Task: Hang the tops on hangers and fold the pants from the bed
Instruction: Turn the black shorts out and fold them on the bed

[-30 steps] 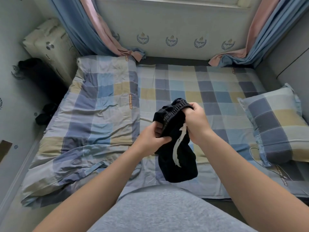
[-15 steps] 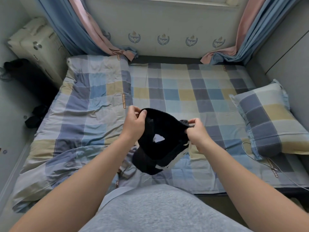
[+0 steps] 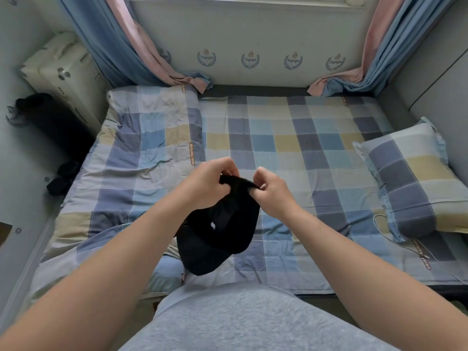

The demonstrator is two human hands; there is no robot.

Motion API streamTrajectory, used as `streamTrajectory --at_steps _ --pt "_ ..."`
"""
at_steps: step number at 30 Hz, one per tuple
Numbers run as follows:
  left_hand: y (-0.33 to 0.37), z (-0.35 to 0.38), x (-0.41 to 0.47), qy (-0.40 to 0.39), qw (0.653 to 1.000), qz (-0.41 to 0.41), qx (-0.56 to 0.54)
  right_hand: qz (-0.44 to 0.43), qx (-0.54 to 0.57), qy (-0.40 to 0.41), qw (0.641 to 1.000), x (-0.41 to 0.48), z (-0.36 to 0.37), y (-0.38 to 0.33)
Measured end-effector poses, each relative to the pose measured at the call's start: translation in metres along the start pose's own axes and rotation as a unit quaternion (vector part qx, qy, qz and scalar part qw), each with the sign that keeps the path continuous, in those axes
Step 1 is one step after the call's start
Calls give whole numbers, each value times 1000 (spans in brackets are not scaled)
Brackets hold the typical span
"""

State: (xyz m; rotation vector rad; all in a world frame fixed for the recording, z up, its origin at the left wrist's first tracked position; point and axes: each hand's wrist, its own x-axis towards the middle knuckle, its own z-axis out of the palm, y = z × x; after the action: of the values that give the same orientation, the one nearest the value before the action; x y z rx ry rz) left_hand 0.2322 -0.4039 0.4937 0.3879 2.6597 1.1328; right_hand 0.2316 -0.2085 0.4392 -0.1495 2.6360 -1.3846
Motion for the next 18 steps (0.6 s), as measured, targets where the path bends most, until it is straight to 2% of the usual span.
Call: streamTrajectory --at_steps 3,7,10,13,16,18 --pt "-18 1 0 75 992 14 96 -53 -25 84 995 1 -6 -10" --pt "-44 8 6 145 970 -64 186 -63 -86 105 989 9 -14 -16" --pt "-67 7 8 138 957 -140 213 -22 -178 97 979 15 -21 -6" --pt "-92 2 2 128 942 -218 219 34 -217 90 971 12 -31 17" --pt "-113 -3 -5 113 931 -280 205 86 -222 81 968 8 -42 38" --pt "-118 -3 -3 97 930 -317 156 130 -174 83 973 8 -43 44"
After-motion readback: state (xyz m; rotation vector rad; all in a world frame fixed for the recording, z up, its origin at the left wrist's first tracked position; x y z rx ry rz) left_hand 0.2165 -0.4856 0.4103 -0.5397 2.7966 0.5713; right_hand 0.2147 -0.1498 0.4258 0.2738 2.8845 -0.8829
